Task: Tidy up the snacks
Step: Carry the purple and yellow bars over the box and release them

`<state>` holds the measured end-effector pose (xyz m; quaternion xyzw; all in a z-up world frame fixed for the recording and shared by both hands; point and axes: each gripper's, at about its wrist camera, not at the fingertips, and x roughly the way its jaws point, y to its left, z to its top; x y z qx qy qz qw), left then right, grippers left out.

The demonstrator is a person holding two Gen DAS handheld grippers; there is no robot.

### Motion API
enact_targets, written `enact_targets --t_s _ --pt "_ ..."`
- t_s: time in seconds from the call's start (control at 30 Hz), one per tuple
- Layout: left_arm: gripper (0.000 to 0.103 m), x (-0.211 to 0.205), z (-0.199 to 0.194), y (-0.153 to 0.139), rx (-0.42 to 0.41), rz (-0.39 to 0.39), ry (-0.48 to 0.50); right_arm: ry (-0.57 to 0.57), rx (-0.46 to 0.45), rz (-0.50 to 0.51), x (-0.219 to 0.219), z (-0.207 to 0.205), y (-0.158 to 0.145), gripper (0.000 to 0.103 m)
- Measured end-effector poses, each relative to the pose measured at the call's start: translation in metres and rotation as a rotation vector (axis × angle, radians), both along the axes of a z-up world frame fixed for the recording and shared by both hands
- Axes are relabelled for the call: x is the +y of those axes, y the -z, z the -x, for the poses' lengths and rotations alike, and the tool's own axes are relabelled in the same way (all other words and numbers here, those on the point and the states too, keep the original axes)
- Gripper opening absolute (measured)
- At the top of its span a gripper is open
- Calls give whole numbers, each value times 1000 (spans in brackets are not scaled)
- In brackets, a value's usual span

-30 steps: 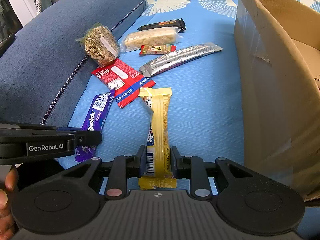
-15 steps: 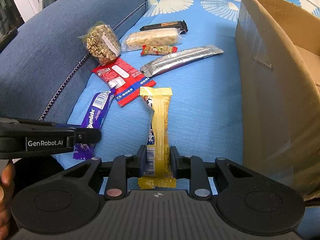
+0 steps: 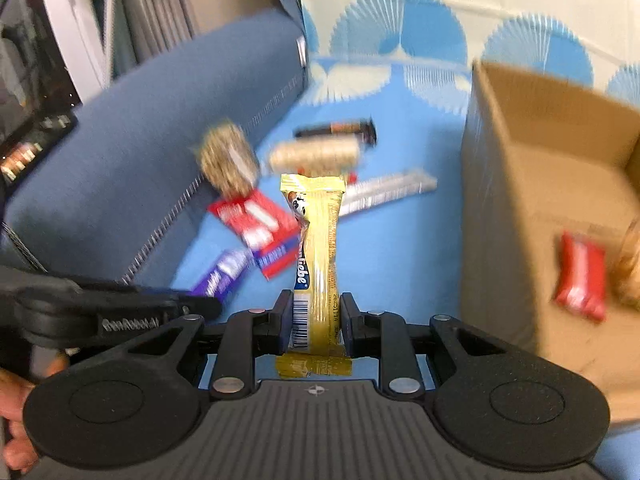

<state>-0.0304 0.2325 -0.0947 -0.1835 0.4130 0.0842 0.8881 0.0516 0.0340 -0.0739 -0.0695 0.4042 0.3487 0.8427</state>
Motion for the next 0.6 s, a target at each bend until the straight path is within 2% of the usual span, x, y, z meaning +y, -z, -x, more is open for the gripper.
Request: enact_targets --t_s 0.23,0.33,0.43,0.53,0.6 --pt "17 -6 6 -8 -58 -35 10 0 -205 -94 -39 -17 -82 26" --pt "17 -8 6 -9 -67 -51 11 12 -284 -126 -62 -29 -99 26" --pt "16 -10 7 -11 -75 -70 8 47 -329 -136 -85 -43 -96 26" --pt "16 -12 7 -12 -81 -85 6 119 -303 -163 -108 -54 -77 26" --pt "16 -11 7 -12 -82 -86 -2 168 -252 -173 -120 -58 -65 25"
